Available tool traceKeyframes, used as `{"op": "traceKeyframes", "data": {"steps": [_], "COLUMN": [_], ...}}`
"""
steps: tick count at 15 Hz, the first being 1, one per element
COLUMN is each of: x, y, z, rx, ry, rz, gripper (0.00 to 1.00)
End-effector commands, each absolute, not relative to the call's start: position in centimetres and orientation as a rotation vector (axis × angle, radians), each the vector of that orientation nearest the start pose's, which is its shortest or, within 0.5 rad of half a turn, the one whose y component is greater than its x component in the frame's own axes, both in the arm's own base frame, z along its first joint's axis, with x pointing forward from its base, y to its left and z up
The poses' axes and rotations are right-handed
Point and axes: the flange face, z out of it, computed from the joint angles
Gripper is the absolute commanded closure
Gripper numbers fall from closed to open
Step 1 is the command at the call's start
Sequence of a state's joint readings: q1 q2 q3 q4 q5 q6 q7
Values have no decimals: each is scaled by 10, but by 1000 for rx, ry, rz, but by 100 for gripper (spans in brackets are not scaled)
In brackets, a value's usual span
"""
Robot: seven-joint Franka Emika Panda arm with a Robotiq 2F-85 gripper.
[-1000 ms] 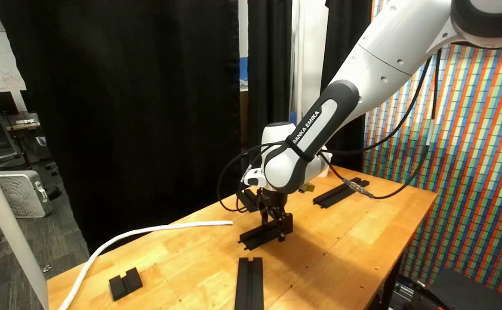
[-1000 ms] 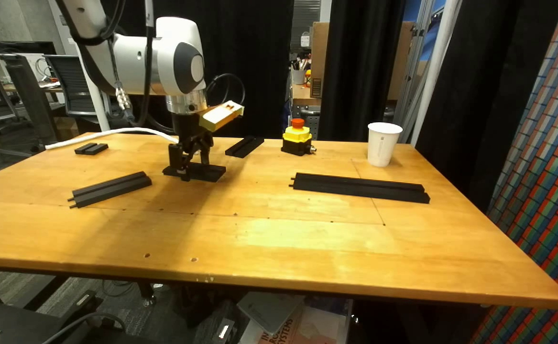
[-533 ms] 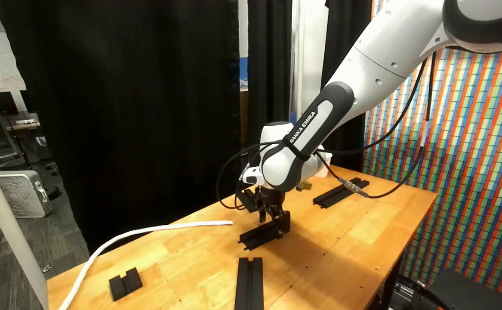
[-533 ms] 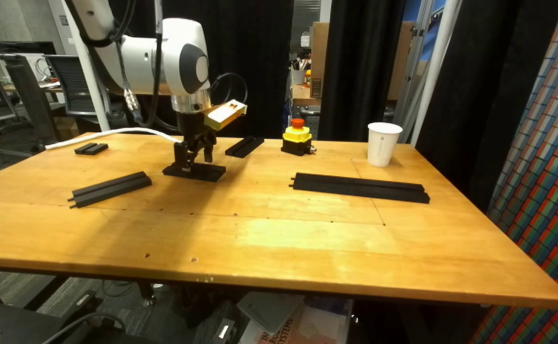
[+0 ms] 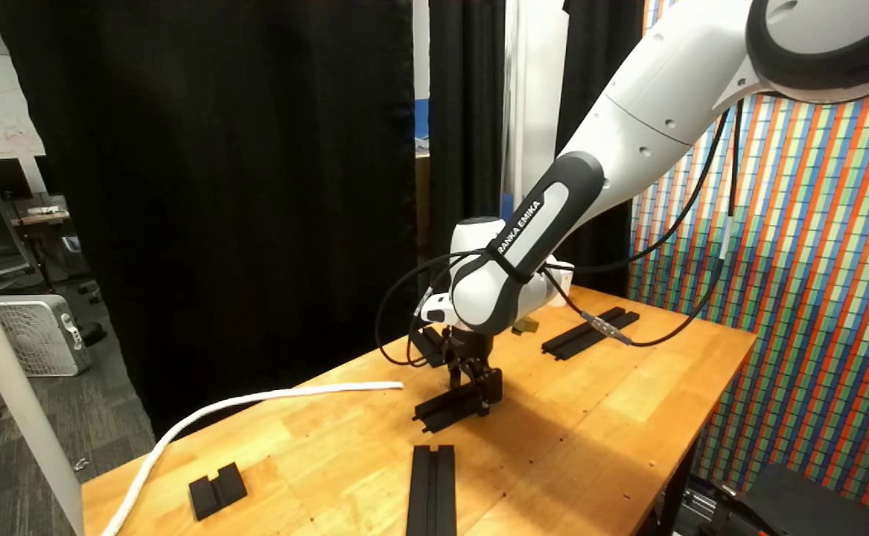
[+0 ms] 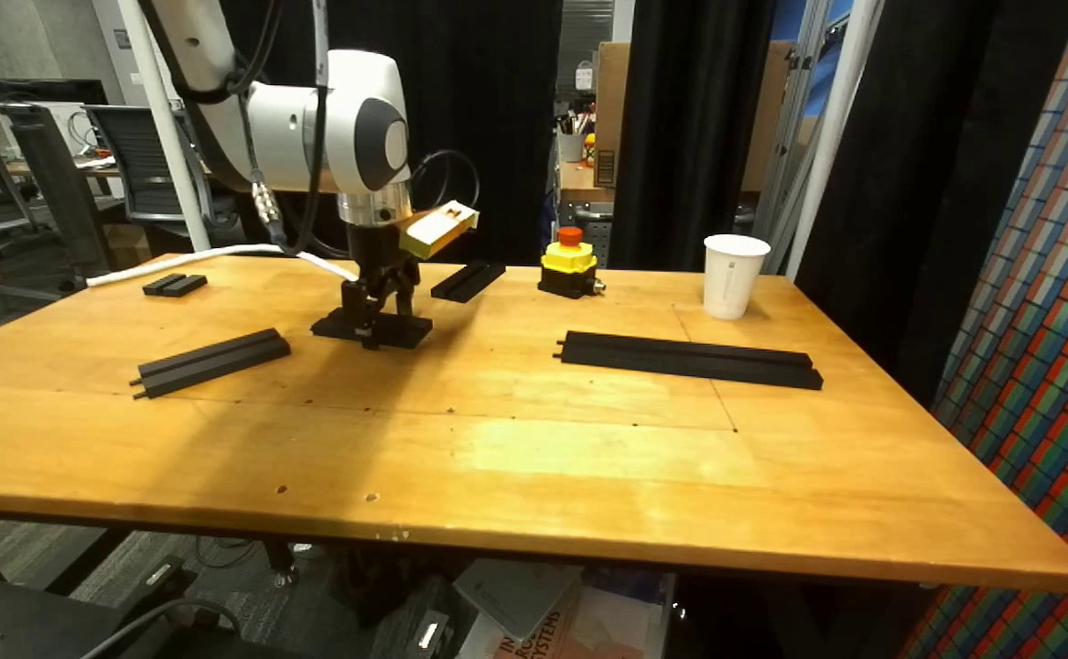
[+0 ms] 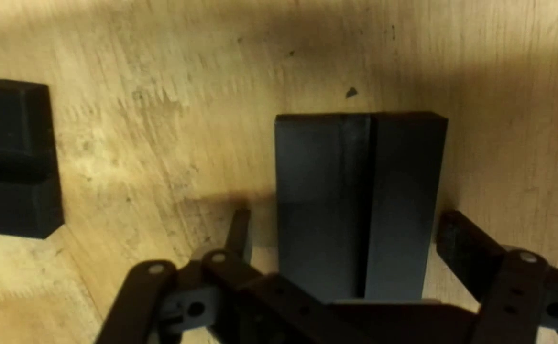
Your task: Connect the four black pieces together
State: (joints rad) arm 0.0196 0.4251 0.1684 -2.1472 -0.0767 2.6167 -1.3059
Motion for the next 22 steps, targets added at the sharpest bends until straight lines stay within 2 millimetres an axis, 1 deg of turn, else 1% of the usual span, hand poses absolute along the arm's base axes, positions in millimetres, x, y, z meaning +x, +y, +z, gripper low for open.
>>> {"op": "traceKeyframes", "data": {"steps": [1,2,5,6,8,10,15,18,20,22], "x": [575,575,579,580,581,583,585,583,580,578], "y": [107,106,98,94,82,62,-4,-43,-60,-69], "z": [208,210,215,219,220,223,232,236,239,239], "rx": [-2234,-2235,-2245,-2253,-2269,-2292,-2358,-2373,-2367,-2351], "ry": [-2215,-2218,-2221,-2217,-2203,-2182,-2125,-2109,-2110,-2119], "rz": [-107,-112,-123,-127,-125,-123,-122,-114,-103,-90], "gripper": [25,26,48,53,55,55,55,55,55,55]}}
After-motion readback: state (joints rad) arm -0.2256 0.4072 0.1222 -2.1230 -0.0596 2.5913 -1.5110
